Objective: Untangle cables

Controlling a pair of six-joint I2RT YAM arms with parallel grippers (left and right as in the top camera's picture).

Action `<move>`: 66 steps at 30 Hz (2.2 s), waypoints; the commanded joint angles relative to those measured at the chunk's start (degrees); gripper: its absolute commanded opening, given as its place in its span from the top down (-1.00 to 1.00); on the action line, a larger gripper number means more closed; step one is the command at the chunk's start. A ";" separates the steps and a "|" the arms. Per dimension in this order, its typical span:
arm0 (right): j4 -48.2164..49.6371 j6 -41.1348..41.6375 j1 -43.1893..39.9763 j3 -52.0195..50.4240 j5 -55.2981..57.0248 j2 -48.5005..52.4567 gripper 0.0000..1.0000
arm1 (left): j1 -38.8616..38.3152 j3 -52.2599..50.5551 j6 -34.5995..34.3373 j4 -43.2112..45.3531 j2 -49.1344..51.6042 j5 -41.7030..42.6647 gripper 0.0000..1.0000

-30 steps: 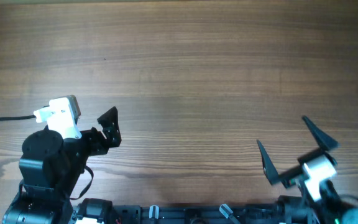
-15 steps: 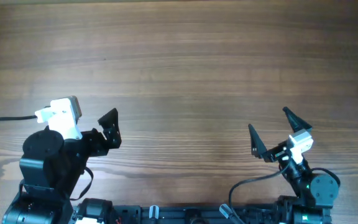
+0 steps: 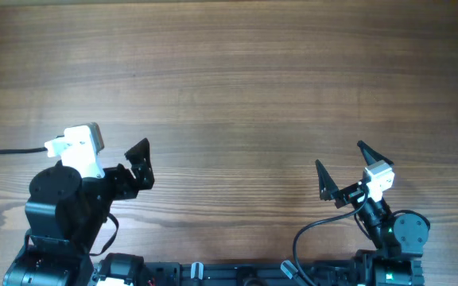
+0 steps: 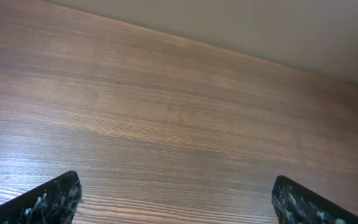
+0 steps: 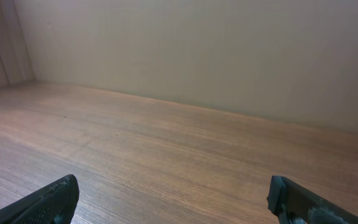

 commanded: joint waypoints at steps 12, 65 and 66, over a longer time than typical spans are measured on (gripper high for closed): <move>0.28 0.74 0.04 -0.07 0.63 -1.46 -0.99 | 0.37 0.15 0.96 0.76 -0.90 -0.94 -1.00; 0.26 0.76 0.02 -0.07 0.63 -1.44 -0.99 | 0.33 -57.61 -2.69 67.45 -35.52 8.20 -1.00; 0.26 0.76 0.02 -0.07 0.63 -1.44 -0.99 | 0.33 -57.61 -2.71 66.01 -35.52 6.36 -1.00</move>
